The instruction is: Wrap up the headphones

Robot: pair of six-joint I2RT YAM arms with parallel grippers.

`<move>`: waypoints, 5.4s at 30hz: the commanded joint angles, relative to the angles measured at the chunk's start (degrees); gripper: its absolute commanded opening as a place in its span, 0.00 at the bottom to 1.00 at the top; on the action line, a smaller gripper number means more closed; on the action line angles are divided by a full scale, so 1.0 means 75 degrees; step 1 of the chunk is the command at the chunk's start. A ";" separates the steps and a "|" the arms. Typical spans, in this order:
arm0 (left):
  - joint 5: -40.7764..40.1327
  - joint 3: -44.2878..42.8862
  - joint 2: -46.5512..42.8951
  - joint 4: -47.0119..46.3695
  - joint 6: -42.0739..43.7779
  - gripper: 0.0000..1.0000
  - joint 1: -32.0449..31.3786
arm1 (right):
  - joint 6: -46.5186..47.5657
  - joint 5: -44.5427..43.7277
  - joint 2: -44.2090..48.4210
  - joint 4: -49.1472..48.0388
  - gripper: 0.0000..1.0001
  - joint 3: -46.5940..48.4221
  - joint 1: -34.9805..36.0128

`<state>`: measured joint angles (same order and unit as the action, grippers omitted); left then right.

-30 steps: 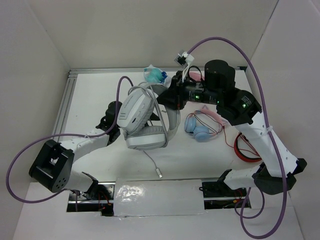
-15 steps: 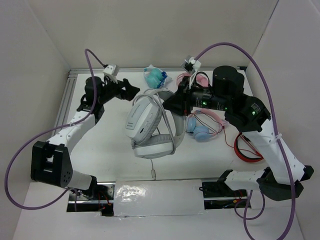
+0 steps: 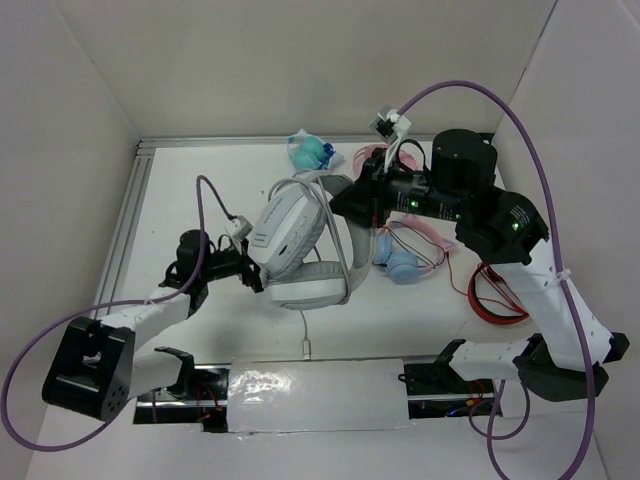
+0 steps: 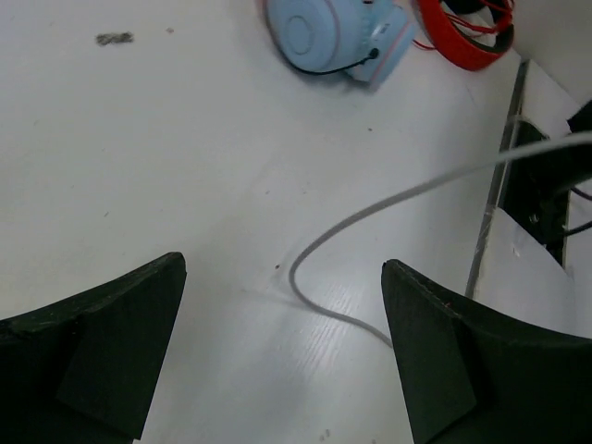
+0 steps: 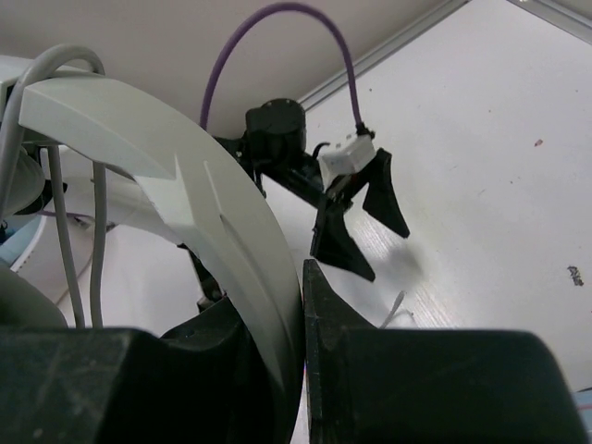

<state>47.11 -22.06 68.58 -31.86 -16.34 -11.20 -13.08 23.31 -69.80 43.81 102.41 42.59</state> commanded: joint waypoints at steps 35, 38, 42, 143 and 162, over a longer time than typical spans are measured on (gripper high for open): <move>-0.4147 -0.0611 0.1897 -0.2058 0.0421 0.00 -0.3744 | -0.1653 -0.1206 -0.0701 -0.0194 0.00 0.1615 -0.1212; -0.4897 -0.0375 0.1276 -0.1216 -0.0058 0.00 -0.3756 | -0.1911 -0.2308 -0.0725 -0.0029 0.00 0.1533 -0.1843; -0.5355 -0.0363 0.0457 0.0260 -0.0703 0.00 -0.3803 | -0.2450 -0.3925 -0.0701 -0.0170 0.00 0.1205 -0.2630; -0.0574 -0.0703 -0.0106 -0.1414 -0.0387 0.16 -0.2256 | -0.1910 -0.6773 -0.0057 -0.1142 0.00 -0.0423 0.1108; -0.5846 -0.3688 -0.1105 0.6329 -0.1841 0.17 -0.5080 | -0.4468 -1.1169 -0.2773 0.1506 0.00 0.0525 -0.0112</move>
<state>11.29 -45.32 59.53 0.89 -27.99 -46.52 -40.51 -47.68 -90.24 58.54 102.35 44.53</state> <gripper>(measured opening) 0.162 0.208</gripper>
